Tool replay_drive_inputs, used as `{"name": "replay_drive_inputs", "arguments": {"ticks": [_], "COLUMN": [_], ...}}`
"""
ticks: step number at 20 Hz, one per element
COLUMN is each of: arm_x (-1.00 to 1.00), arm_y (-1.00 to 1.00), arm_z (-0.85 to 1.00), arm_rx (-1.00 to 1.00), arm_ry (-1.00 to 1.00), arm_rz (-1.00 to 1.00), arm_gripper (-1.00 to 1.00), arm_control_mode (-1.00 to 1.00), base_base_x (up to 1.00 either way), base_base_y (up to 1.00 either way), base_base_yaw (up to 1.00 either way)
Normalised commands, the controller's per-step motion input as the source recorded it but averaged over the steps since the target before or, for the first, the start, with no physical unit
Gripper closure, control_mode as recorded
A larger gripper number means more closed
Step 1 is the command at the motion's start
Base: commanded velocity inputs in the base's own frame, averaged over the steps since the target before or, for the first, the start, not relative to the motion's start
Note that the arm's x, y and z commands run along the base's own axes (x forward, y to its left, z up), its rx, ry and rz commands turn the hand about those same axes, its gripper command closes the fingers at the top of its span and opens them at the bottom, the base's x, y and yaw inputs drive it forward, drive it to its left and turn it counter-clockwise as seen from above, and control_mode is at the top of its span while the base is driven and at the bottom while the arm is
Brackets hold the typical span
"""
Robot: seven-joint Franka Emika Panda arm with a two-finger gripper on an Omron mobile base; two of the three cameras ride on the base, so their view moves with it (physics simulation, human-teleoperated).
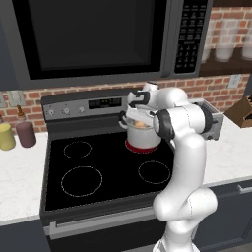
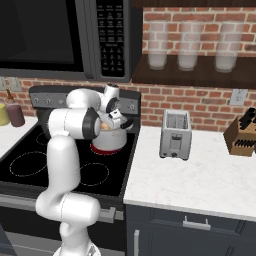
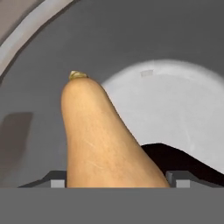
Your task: Put the avocado and squash in the pot. Retrieve the spatula and lightly stir the vegetables in the pot.
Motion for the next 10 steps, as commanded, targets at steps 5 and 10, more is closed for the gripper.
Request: {"name": "replay_drive_inputs", "arguments": {"ticks": [5,10], "arm_x": [0.04,0.0], "arm_y": [0.0,-0.02], "arm_z": [-0.16,-0.09], "arm_rx": [0.0,0.0], "arm_ry": [0.0,0.0], "arm_rz": [0.0,0.0], "arm_gripper": [-1.0,-1.0], "arm_control_mode": [-1.0,-1.0], "base_base_x": [0.0,0.0], "base_base_y": [0.0,0.0], "base_base_yaw": [0.0,0.0]}}
